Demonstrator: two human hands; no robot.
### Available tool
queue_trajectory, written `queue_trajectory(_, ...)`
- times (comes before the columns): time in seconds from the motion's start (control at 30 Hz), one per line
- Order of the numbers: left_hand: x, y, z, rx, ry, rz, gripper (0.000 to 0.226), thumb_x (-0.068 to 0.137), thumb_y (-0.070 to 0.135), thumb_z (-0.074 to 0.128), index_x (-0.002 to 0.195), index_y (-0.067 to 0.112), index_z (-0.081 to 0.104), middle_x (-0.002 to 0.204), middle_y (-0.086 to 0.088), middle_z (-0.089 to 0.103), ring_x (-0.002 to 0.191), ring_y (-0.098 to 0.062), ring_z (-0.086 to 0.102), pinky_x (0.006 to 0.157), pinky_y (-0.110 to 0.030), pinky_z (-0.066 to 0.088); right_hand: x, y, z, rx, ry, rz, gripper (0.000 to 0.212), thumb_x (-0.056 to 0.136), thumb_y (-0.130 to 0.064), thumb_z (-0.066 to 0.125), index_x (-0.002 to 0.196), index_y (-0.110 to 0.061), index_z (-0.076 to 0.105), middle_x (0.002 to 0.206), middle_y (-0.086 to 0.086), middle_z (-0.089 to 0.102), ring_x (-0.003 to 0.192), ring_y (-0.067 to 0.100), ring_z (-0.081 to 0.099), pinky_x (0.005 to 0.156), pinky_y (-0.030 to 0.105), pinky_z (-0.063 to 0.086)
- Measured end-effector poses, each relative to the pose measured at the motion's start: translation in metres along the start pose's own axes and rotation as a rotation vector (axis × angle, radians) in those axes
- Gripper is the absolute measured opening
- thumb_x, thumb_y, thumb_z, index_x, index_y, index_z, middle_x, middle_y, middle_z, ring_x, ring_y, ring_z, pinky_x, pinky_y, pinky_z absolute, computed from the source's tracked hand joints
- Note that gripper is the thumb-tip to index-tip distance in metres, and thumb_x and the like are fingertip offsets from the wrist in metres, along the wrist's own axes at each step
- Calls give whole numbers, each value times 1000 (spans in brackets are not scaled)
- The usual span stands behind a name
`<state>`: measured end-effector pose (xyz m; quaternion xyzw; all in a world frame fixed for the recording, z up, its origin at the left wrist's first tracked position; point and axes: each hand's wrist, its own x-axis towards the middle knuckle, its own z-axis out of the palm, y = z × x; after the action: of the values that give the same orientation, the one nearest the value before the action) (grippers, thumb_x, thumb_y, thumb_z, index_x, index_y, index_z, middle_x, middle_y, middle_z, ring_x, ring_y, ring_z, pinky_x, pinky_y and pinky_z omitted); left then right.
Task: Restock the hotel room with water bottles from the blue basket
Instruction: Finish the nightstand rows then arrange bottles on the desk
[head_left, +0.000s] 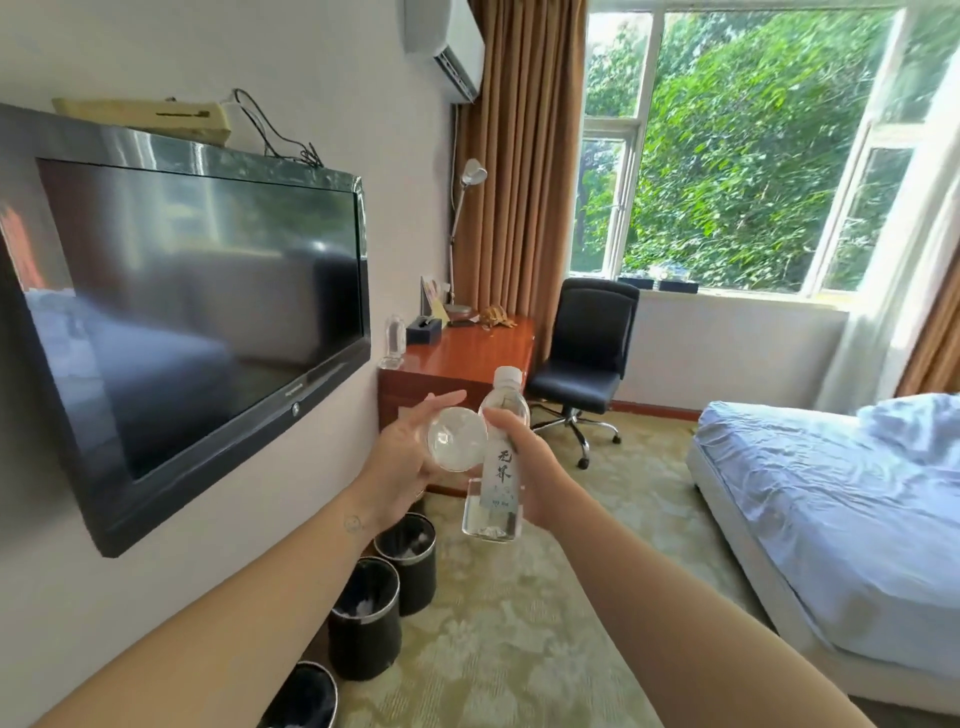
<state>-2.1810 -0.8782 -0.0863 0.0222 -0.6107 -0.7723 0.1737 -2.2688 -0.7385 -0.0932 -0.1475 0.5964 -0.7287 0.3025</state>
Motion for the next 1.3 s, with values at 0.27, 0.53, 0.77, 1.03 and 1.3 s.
queue_trajectory(0.27,35,4,-1,-7,185,-114,74,96,26,59,154,34,14,156,-3,32,132,-28,45,100,-47,43,-6,-12,10,-26,78,-77,46,83,-41,72,118,-12,61,79,2,69,70,18,69,72,40,59)
queue_trajectory(0.53,37,-6,14,-323,-345,-481,47,91,34,56,127,4,55,106,-23,68,92,-36,69,78,-47,56,-26,-17,-7,-72,106,-193,47,78,-38,77,109,-9,59,88,8,68,73,23,67,69,40,58)
queue_trajectory(0.77,69,-15,51,-318,-310,-390,55,90,30,59,138,6,47,127,-32,55,109,-48,57,99,-62,43,-15,-35,-40,-115,231,-279,38,78,-36,79,96,-13,54,91,16,66,75,25,64,81,43,58)
queue_trajectory(1.03,130,-10,95,-277,-245,-235,51,92,26,59,140,18,42,105,-22,55,85,-37,61,77,-52,53,15,-81,-87,-82,399,-391,48,72,-41,83,107,-15,62,89,9,71,76,24,71,74,39,61)
queue_trajectory(1.3,222,2,153,-152,-182,-83,44,93,24,64,132,29,46,97,-16,66,79,-32,70,69,-48,58,63,-146,-147,-30,394,-448,40,76,-37,81,107,-17,65,88,13,73,81,33,73,76,47,61)
